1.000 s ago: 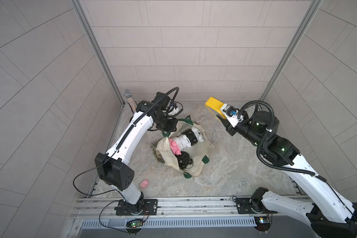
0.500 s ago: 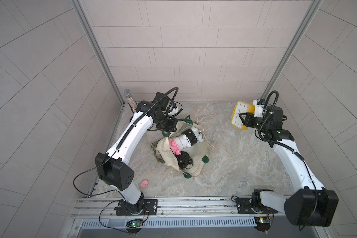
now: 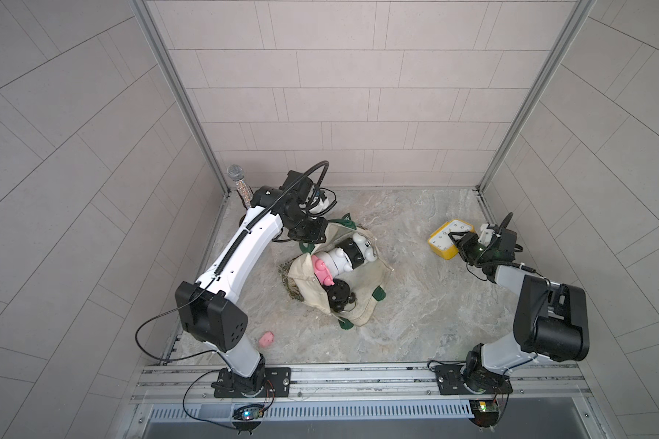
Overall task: Take the alarm clock out of the canvas bag
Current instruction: Place the alarm at the center of the board.
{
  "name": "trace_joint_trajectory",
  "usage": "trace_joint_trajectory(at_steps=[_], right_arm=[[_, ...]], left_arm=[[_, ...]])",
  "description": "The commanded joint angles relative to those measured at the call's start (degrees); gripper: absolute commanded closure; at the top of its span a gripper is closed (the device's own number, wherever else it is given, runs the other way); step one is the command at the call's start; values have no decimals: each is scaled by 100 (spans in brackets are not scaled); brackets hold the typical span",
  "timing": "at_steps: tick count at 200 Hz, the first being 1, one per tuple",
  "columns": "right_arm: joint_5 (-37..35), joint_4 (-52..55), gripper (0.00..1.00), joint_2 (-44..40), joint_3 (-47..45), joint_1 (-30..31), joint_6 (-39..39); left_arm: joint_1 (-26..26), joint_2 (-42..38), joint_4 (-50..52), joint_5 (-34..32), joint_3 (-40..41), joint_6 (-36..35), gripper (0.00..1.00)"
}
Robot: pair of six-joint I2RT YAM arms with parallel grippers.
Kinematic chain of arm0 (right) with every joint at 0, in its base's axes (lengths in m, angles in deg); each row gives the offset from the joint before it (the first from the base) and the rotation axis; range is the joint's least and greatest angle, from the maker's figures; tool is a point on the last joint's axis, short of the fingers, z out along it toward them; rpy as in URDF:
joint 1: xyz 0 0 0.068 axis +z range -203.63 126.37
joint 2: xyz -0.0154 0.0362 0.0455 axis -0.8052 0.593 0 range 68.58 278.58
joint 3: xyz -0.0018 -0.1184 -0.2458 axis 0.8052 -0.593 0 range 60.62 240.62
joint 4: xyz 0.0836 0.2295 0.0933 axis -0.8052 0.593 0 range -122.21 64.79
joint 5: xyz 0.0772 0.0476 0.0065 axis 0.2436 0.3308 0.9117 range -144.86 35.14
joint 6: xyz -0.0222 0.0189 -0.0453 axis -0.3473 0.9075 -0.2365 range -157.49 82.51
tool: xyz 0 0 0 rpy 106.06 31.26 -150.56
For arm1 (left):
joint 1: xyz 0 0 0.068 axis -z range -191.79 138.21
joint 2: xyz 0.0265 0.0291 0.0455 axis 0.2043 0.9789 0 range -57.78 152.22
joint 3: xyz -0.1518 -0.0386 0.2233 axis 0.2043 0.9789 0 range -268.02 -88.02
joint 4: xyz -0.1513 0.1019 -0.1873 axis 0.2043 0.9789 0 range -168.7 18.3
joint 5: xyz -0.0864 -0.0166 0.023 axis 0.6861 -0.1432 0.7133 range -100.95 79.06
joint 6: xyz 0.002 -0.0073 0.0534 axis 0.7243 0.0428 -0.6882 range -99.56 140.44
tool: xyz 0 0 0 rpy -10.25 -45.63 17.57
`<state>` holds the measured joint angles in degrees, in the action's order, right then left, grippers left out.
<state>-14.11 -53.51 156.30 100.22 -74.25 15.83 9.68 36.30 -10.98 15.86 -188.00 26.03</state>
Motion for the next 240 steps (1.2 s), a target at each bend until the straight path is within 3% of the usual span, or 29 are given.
trace_joint_trajectory(at_steps=[1, 67, 104, 178, 212, 240], right_arm=[[231, -1311, 76, 90, -47, -1, 629], [73, -1687, 73, 427, -267, -19, 761], [-52, -1281, 71, 604, -229, -36, 722], [-404, -39, 68, 469, 33, -31, -220], [-441, -97, 62, 621, 40, -37, -130], [-422, -96, 51, 656, 57, -31, -177]], left_arm=[[-25, -127, -211, 193, 23, 18, 100], [-24, -118, -233, 220, 40, 39, 100], [-28, -128, -242, 213, 67, 35, 100], [-22, -79, -255, 174, 47, 65, 100], [-29, -94, -243, 193, 29, 63, 100], [-28, -95, -233, 185, 23, 54, 100]])
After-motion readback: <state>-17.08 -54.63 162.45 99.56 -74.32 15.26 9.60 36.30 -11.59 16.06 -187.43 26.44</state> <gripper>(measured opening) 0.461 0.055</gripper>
